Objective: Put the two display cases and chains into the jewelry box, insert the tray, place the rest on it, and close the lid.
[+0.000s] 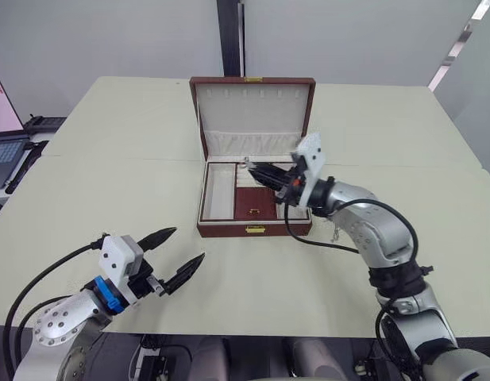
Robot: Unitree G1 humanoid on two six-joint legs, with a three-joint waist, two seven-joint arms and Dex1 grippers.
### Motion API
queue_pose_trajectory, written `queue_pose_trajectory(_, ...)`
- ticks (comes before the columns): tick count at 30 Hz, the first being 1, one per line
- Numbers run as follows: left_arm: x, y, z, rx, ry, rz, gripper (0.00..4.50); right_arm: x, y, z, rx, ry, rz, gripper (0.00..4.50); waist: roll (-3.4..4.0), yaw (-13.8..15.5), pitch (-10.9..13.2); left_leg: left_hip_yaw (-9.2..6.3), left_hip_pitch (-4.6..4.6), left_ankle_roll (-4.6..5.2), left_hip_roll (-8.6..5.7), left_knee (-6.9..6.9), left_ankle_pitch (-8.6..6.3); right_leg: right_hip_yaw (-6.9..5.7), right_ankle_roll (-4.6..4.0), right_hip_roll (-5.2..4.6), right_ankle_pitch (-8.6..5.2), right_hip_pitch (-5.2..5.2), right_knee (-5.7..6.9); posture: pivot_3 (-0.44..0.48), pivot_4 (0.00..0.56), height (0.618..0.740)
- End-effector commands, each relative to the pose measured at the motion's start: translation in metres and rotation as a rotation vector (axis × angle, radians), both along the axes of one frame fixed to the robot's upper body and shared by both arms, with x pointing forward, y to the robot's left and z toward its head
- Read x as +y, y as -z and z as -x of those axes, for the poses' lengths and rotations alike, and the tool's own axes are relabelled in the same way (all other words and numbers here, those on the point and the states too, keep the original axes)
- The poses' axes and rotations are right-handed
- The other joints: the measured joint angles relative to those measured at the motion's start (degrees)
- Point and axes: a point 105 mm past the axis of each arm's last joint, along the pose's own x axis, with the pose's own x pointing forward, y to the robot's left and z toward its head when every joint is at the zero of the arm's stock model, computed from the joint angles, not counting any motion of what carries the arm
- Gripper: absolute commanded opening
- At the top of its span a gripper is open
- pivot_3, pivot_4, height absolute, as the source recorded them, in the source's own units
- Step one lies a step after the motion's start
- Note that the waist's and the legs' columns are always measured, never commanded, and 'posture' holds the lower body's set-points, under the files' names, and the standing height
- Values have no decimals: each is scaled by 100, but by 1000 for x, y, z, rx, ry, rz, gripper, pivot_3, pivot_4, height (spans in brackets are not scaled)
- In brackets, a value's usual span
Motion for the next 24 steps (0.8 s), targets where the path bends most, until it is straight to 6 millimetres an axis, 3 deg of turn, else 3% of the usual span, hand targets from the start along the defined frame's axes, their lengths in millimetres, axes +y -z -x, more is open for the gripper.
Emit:
queue_pose_trajectory(1,0,-14,4,-72,-20,-13,4500,13,-14,3,-64,-46,-12,122,-1,3,0,0,-1,0,-1,0,0,0,0,-1,0,0,0,0,150,740)
queue_pose_trajectory(16,-7,-26,9,-97,-95,45,4500,52,15,3,-58,-107,59,122,-1,-22,0,0,0,0,-1,-1,0,0,0,-1,0,-4,2,0,150,740)
queue_pose_trajectory(24,-14,-32,7,-99,-105,51,4500,60,21,3,-55,-113,76,122,-1,-23,0,1,-1,-1,-2,-1,0,1,0,-1,0,-5,2,0,150,740)
